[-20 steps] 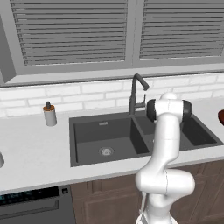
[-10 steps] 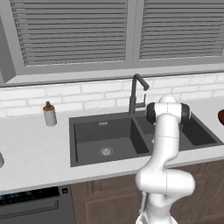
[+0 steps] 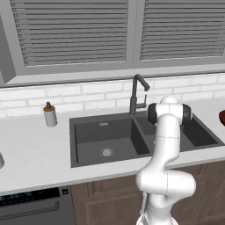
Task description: Pick the lemon wedge from the sink and place it in the bowl. Then pick the bowl and place it in the microwave. Then close the microwave door and press the start button.
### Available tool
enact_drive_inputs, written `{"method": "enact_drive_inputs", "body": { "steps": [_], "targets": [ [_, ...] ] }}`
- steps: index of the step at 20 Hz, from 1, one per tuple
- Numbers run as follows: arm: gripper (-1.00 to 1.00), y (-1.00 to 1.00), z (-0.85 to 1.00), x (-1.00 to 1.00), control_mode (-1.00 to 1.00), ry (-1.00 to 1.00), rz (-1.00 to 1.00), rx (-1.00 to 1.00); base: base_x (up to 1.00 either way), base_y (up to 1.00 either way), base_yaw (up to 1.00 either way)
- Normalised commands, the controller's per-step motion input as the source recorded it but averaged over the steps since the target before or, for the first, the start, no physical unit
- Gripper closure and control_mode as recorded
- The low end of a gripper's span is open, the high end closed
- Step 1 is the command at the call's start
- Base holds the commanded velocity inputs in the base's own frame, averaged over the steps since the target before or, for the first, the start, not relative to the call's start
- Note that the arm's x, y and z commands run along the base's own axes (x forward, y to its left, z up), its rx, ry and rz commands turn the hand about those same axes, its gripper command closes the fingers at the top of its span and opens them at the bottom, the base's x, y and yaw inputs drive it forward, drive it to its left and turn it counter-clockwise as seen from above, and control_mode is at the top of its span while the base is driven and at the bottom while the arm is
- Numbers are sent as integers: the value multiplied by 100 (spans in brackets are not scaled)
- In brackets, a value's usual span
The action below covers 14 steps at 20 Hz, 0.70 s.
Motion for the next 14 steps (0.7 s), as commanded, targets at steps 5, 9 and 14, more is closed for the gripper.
{"method": "enact_drive_inputs", "body": {
  "steps": [5, 9, 14],
  "targets": [
    [100, 38, -53, -35, -100, 0, 5, -5, 0, 0, 0],
    [100, 9, -43, -25, -100, 0, 4, -1, 0, 0, 0],
    [100, 0, -19, -40, -100, 0, 2, 0, 0, 0, 0]
  ]
}}
